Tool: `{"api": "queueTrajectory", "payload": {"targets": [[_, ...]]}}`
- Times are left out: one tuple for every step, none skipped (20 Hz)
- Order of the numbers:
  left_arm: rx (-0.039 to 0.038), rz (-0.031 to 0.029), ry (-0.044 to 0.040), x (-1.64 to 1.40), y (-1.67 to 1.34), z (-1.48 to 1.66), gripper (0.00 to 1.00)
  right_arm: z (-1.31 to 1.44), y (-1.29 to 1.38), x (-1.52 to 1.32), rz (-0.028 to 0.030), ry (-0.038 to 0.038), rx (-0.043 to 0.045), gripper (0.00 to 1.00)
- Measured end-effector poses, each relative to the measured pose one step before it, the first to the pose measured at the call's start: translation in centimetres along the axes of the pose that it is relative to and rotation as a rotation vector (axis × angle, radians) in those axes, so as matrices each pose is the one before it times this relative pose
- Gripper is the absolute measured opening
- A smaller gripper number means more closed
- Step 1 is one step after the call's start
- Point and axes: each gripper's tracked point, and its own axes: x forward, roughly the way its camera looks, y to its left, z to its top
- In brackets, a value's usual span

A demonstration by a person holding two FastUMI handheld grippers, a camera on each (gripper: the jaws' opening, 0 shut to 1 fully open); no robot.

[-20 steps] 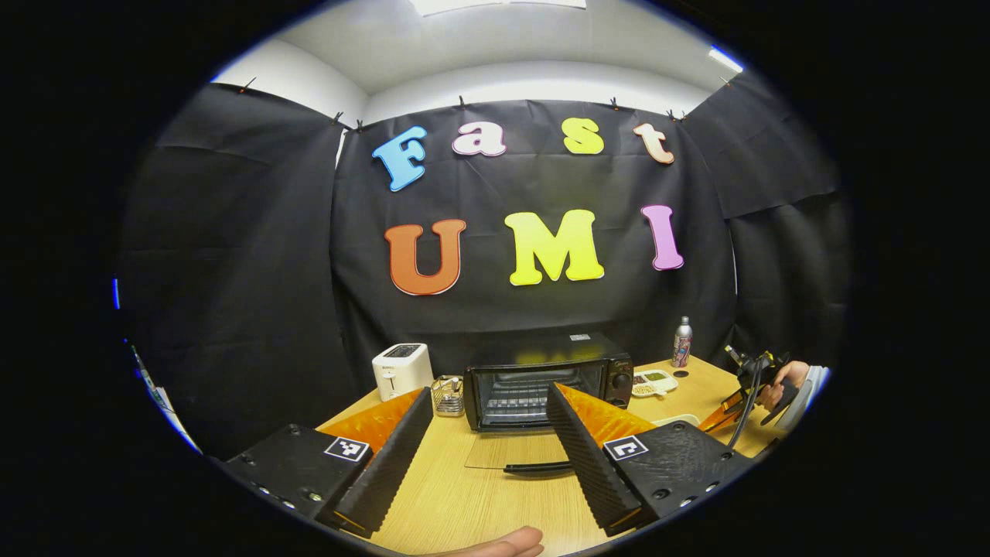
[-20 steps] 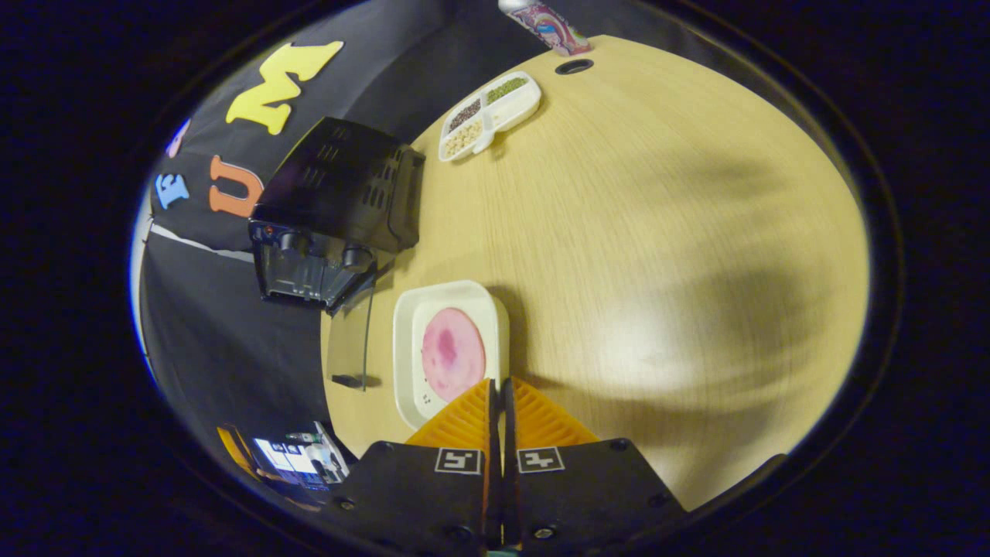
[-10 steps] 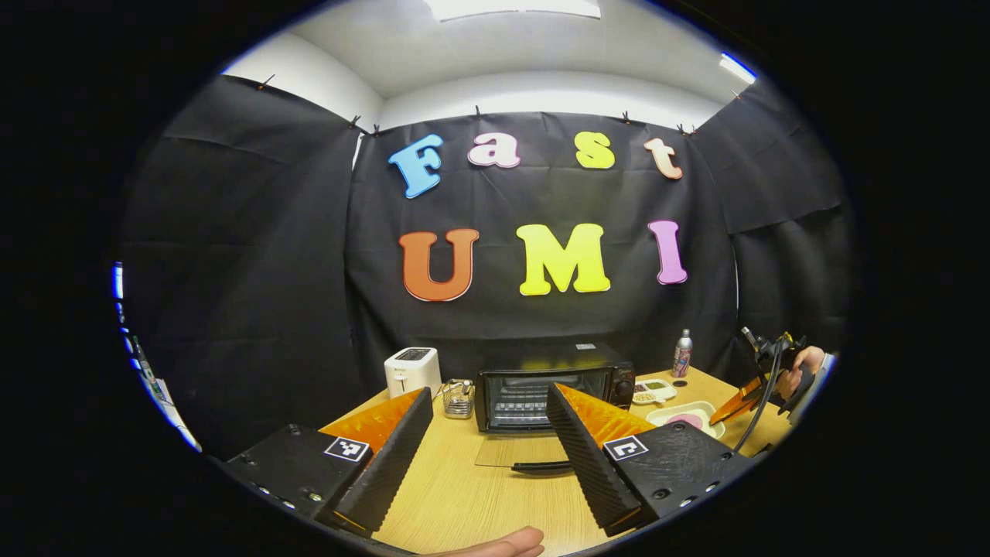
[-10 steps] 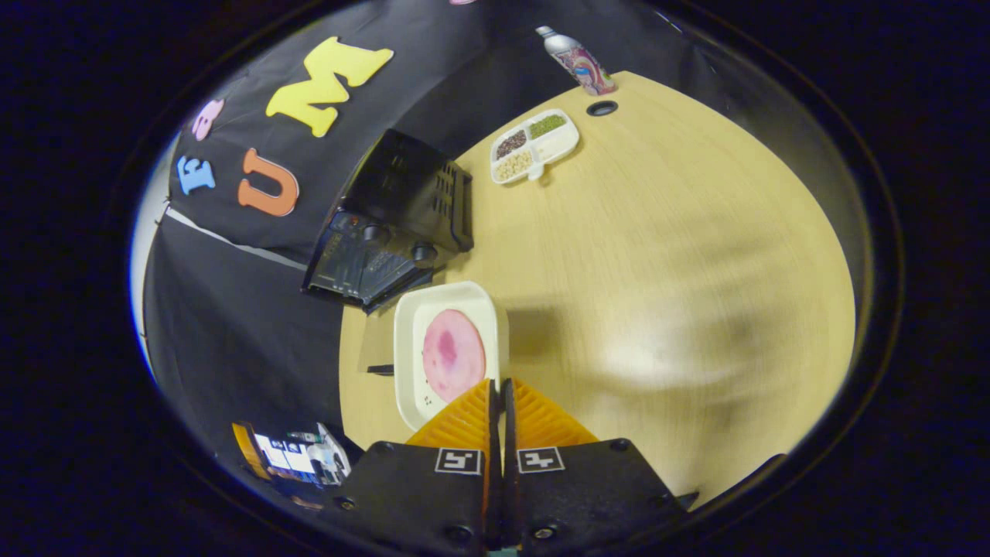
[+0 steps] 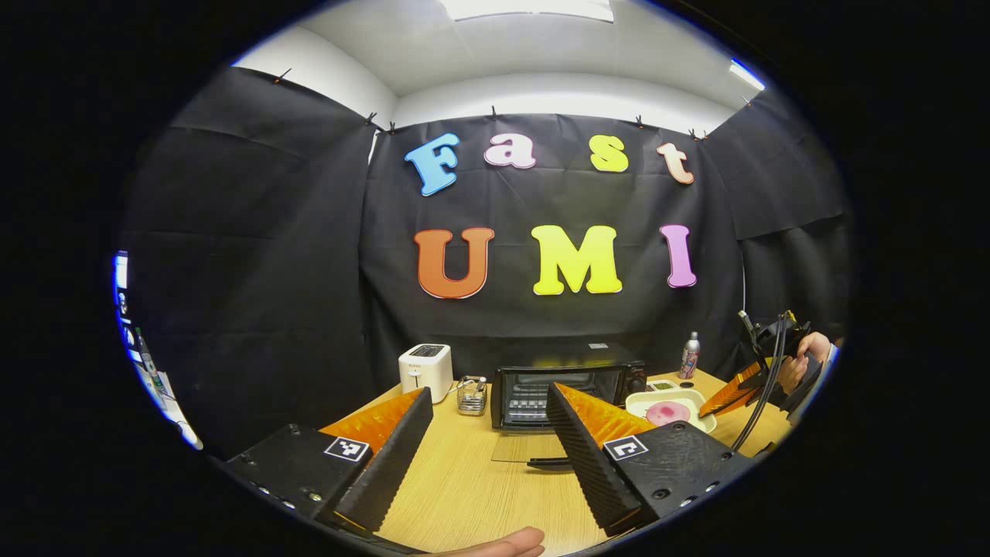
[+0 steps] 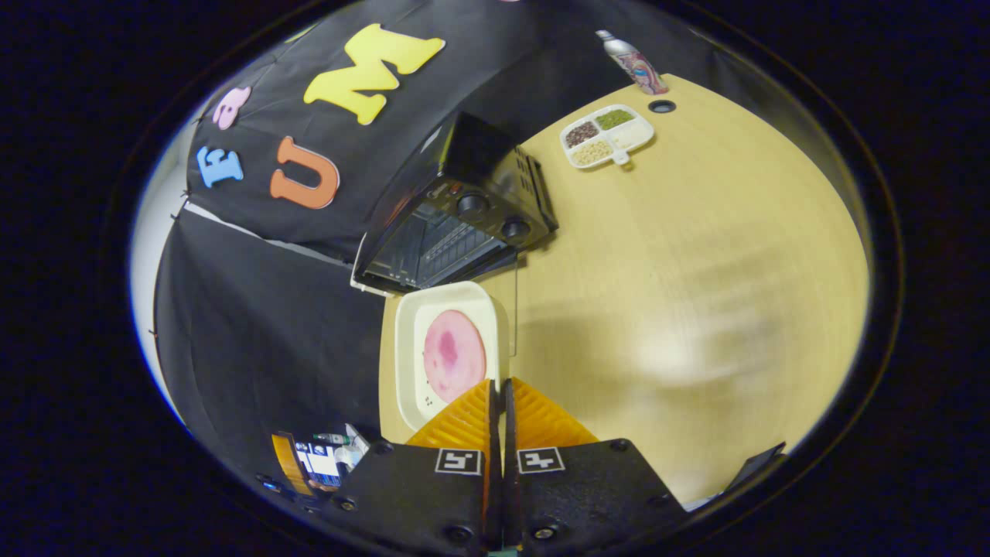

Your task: Open the electric oven with the left hand, put the food in, and close the electric oven.

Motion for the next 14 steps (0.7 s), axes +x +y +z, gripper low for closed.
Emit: {"api": "queueTrajectory", "payload": {"targets": [[-0.00556,0.00557,-0.00308,-0.002,0.464,-0.018,0.94,-0.518,1.069,0.824,0.0097,0.00666,-0.00679,0.01],[-0.0043,0.00446,0.00004,0.027,0.39,-0.066,0.94,-0.534,0.795,0.914,0.00785,0.0072,-0.00493,0.01],[-0.00317,0.00464,-0.00005,0.065,0.354,-0.145,0.94,-0.47,0.7,0.917,0.00596,0.00546,-0.00161,0.01],[-0.00147,0.00656,-0.00041,-0.058,0.42,-0.032,0.94,-0.352,0.515,0.94,-0.00128,0.00248,-0.00429,0.01],[0.00162,0.00597,-0.00215,0.068,0.182,0.086,0.94,-0.255,0.381,0.932,-0.00412,-0.00072,-0.00452,0.01],[0.00298,0.0083,-0.00181,-0.154,0.428,-0.121,0.94,-0.089,0.343,0.978,-0.00391,-0.00293,0.00281,0.01],[0.00401,0.00984,-0.00334,0.085,0.574,-0.003,0.94,-0.108,0.392,1.021,-0.00193,-0.00521,0.00578,0.01],[0.00319,0.00895,-0.0018,-0.01,0.619,-0.17,0.94,0.091,0.323,0.935,-0.00042,-0.01209,0.00978,0.01],[0.00243,0.00618,-0.00357,-0.095,0.453,-0.124,0.94,0.112,0.25,0.868,-0.00351,-0.01108,0.01146,0.01],[0.00197,0.00561,-0.00128,-0.048,0.236,-0.066,0.94,0.124,0.136,0.966,-0.0034,-0.01034,0.01824,0.01],[0.00173,0.00512,0.00212,-0.026,0.393,-0.235,0.94,0.131,0.101,0.829,-0.00188,-0.00889,0.01856,0.01],[0.00123,0.00589,0.00287,0.044,0.426,-0.342,0.94,0.203,0.164,0.864,0.00079,-0.01166,0.0177,0.01],[-0.0004,0.00793,0.0028,0.175,0.44,-0.305,0.94,0.324,0.137,0.713,0.00085,-0.0175,0.01824,0.01],[-0.00333,0.00774,0.00379,0.188,0.401,-0.093,0.94,0.334,0.069,0.666,-0.00091,-0.02153,0.02174,0.01]]}}
